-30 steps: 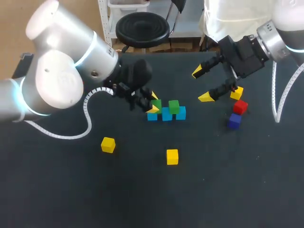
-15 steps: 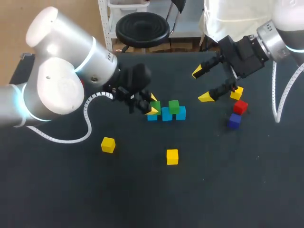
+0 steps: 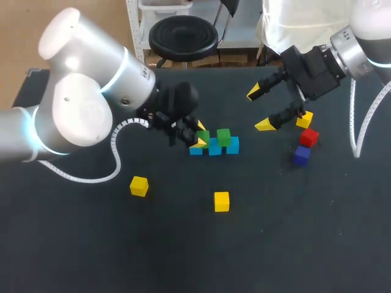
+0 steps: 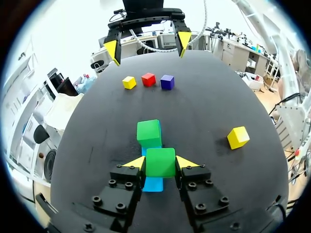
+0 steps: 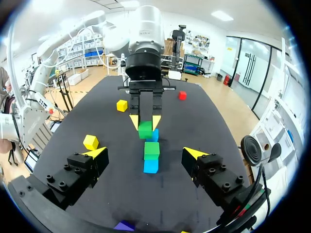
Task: Place the blue cubes, place green cubes on the blue cubes, place the yellow cubes on the green cubes, then place the red cubes on the yellow cubes, and place purple cube on the red cubes.
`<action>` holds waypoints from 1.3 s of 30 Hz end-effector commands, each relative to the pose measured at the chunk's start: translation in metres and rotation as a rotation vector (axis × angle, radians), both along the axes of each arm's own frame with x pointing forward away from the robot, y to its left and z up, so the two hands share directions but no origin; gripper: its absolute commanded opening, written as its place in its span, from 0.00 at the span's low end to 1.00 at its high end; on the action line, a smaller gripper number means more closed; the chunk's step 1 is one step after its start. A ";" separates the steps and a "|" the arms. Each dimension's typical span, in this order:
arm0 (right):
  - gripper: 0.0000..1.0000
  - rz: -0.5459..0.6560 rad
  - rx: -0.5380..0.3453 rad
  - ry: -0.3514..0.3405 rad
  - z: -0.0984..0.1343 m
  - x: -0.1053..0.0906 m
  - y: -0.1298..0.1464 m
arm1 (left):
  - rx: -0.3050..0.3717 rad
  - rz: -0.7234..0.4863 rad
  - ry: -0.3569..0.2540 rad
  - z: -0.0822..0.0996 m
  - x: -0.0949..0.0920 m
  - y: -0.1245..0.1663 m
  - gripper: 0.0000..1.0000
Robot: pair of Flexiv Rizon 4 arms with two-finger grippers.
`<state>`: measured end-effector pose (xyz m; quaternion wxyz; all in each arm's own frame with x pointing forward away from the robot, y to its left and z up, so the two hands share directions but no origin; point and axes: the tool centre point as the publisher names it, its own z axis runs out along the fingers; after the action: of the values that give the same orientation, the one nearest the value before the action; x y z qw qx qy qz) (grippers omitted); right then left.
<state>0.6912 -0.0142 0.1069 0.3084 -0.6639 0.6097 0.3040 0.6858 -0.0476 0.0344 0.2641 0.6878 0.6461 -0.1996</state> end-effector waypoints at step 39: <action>1.00 -0.001 -0.001 0.000 0.000 0.000 0.000 | -0.017 0.019 0.044 -0.009 0.011 -0.003 0.00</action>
<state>0.6912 -0.0142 0.1069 0.3084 -0.6639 0.6097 0.3040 0.6938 -0.0498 0.0259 0.2594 0.6736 0.6574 -0.2163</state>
